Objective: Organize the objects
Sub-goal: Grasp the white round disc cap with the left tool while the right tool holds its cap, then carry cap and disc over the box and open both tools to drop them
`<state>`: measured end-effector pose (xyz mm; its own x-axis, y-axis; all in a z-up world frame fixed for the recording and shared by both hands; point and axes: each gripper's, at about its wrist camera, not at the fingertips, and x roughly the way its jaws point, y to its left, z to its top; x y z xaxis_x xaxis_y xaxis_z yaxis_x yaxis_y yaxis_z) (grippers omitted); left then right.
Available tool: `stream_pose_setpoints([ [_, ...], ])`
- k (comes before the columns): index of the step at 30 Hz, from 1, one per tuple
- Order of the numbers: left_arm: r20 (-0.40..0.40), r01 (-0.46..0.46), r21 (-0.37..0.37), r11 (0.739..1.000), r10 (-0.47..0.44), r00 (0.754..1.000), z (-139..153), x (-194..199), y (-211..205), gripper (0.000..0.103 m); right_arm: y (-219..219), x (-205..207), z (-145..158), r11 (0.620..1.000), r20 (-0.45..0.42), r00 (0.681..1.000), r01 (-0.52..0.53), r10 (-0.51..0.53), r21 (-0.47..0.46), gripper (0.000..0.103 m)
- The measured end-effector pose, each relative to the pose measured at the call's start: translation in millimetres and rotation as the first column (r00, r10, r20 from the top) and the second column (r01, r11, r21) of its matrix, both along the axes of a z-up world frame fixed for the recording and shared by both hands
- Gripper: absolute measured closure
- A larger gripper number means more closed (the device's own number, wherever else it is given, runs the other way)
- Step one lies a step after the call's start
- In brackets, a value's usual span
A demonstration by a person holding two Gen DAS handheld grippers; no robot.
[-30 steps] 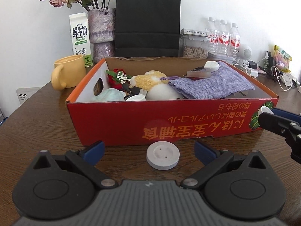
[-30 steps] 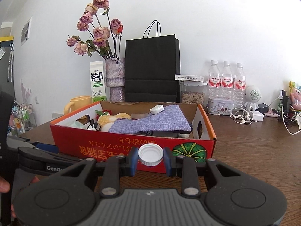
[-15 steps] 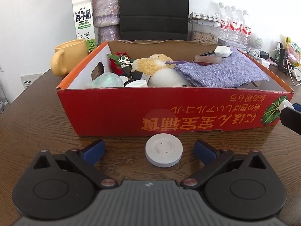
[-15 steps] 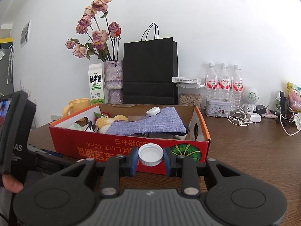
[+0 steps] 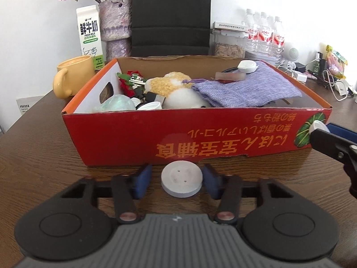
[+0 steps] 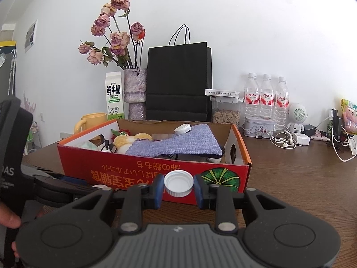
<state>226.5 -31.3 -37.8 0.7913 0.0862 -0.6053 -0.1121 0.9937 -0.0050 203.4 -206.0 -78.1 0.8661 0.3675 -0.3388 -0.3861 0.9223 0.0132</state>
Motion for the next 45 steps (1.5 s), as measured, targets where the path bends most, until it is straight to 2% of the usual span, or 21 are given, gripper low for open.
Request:
stream_pose_setpoints([
  [6,0.030,0.031,-0.040,0.999,-0.030,0.999,4,-12,1,0.063,2,0,-1,1.000,0.003,1.000,-0.008,0.008,-0.004,0.076],
  [12,0.117,0.057,-0.057,0.997,-0.050,0.992,25,-31,5,0.063,0,-6,2,1.000,0.039,0.999,-0.019,0.018,0.013,0.076],
  [19,0.239,0.072,-0.060,0.996,-0.056,0.969,58,-36,13,0.063,6,-5,15,0.999,0.073,0.997,-0.031,0.029,0.026,0.076],
  [28,0.327,0.062,-0.050,0.997,-0.042,0.944,88,-12,27,0.063,37,25,52,0.998,0.143,0.988,-0.062,0.061,0.000,0.076],
  [33,0.344,0.042,-0.055,0.998,-0.021,0.939,95,10,37,0.063,54,55,65,0.998,0.146,0.987,-0.066,0.065,0.001,0.076],
  [41,0.349,0.031,-0.070,0.997,-0.005,0.937,98,51,51,0.063,75,104,68,0.998,0.127,0.990,-0.060,0.059,0.009,0.076],
  [45,0.334,0.024,-0.076,0.997,0.002,0.942,88,67,56,0.063,78,120,57,0.997,0.090,0.994,-0.070,0.068,0.018,0.076],
])
